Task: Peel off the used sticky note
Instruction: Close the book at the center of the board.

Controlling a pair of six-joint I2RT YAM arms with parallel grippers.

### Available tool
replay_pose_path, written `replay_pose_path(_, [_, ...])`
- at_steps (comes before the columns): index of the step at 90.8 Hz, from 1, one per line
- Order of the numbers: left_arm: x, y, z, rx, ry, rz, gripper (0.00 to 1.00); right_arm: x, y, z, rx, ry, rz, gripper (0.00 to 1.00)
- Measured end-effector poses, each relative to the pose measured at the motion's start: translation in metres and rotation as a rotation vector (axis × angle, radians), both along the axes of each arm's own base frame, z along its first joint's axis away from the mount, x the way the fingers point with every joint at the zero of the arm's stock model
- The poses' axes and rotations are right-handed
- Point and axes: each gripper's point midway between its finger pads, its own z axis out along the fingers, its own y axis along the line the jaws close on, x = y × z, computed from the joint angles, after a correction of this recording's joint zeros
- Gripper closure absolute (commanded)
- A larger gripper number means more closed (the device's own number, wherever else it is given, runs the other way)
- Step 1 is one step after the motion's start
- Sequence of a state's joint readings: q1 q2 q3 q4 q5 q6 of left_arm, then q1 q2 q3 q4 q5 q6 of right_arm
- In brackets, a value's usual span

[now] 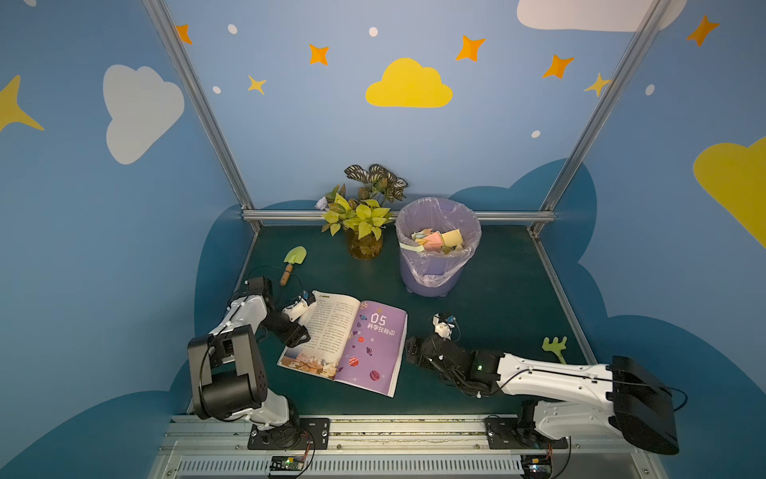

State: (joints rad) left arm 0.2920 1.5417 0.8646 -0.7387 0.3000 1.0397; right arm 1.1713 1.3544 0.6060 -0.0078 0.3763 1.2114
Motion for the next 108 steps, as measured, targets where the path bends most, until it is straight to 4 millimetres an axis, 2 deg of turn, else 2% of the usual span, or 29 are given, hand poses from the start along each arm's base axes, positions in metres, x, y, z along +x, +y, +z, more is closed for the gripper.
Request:
replay_pose_path(15, [0.0,0.0,-0.01,0.022,0.019,-0.01,0.32,0.007,0.028,-0.028,0.101,0.092,-0.042,0.07])
replay_pose_path(33, [0.0,-0.001,-0.016,0.063,0.02,-0.027,0.34,0.021,0.066,-0.022,0.318,0.116,-0.063,0.1])
replay_pose_path(46, [0.001,-0.001,-0.017,0.083,0.022,-0.033,0.36,0.032,0.094,-0.02,0.469,0.153,-0.026,0.17])
replay_pose_path(60, [0.002,-0.001,-0.017,0.09,0.022,-0.034,0.36,0.027,0.134,-0.017,0.547,0.208,0.075,0.27])
replay_pose_path(74, [0.002,-0.001,-0.017,0.091,0.019,-0.035,0.37,0.016,0.165,0.013,0.581,0.181,0.183,0.31])
replay_pose_path(85, [0.001,-0.001,-0.017,0.091,0.015,-0.041,0.37,0.006,0.171,0.048,0.57,0.123,0.237,0.38])
replay_pose_path(97, [0.0,0.0,-0.017,0.088,0.005,-0.044,0.37,0.002,0.171,0.089,0.552,0.04,0.265,0.54])
replay_pose_path(103, [0.0,-0.001,-0.017,0.09,-0.003,-0.047,0.37,0.003,0.172,0.1,0.536,0.013,0.27,0.61])
replay_pose_path(108, [-0.001,-0.001,-0.017,0.093,-0.01,-0.052,0.37,0.006,0.172,0.1,0.506,0.004,0.265,0.71])
